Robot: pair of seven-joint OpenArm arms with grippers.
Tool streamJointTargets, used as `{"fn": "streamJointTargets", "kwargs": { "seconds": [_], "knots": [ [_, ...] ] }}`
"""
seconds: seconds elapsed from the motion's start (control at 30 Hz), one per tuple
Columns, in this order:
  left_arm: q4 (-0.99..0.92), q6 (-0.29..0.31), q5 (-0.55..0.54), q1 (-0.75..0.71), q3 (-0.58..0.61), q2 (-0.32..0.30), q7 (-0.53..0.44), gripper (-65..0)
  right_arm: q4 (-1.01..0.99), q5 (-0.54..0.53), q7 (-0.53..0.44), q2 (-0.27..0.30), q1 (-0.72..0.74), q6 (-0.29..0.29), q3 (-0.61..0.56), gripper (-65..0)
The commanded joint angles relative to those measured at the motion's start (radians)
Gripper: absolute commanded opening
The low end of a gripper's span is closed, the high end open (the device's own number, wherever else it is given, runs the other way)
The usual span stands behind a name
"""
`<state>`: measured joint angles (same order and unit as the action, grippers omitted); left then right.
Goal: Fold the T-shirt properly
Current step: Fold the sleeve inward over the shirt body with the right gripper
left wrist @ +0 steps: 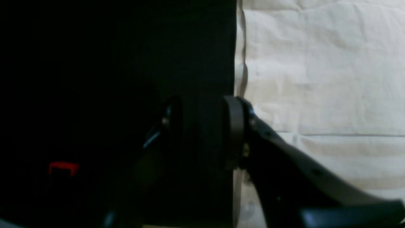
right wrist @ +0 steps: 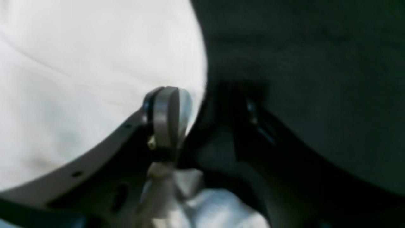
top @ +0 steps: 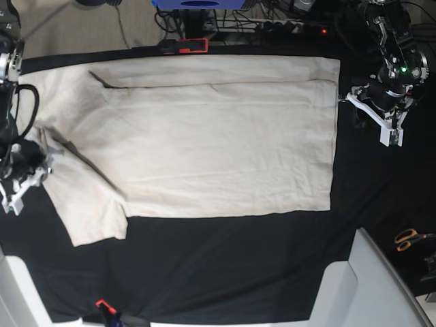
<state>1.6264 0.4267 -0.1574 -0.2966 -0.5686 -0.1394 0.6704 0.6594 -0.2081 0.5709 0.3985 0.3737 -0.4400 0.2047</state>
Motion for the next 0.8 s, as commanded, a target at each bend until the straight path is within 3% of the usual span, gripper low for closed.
{"fn": "streamJointTargets", "kwargs": {
  "seconds": [0.0,0.13,0.77],
  "knots": [
    [0.015,0.002,-0.009,0.007,-0.004,-0.013,-0.019,-44.3,0.013,0.003,-0.018,0.004,0.035,-0.003,0.003,-40.5],
    [0.015,0.002,-0.009,0.009,-0.004,-0.012,-0.019,-44.3,0.013,0.052,-0.018,-0.008,0.051,-0.003,0.005,-37.7],
    [0.015,0.002,-0.009,0.009,-0.001,-0.012,-0.019,-44.3,-0.013,0.055,-0.012,-0.028,0.049,-0.003,0.005,-38.4]
  ]
}}
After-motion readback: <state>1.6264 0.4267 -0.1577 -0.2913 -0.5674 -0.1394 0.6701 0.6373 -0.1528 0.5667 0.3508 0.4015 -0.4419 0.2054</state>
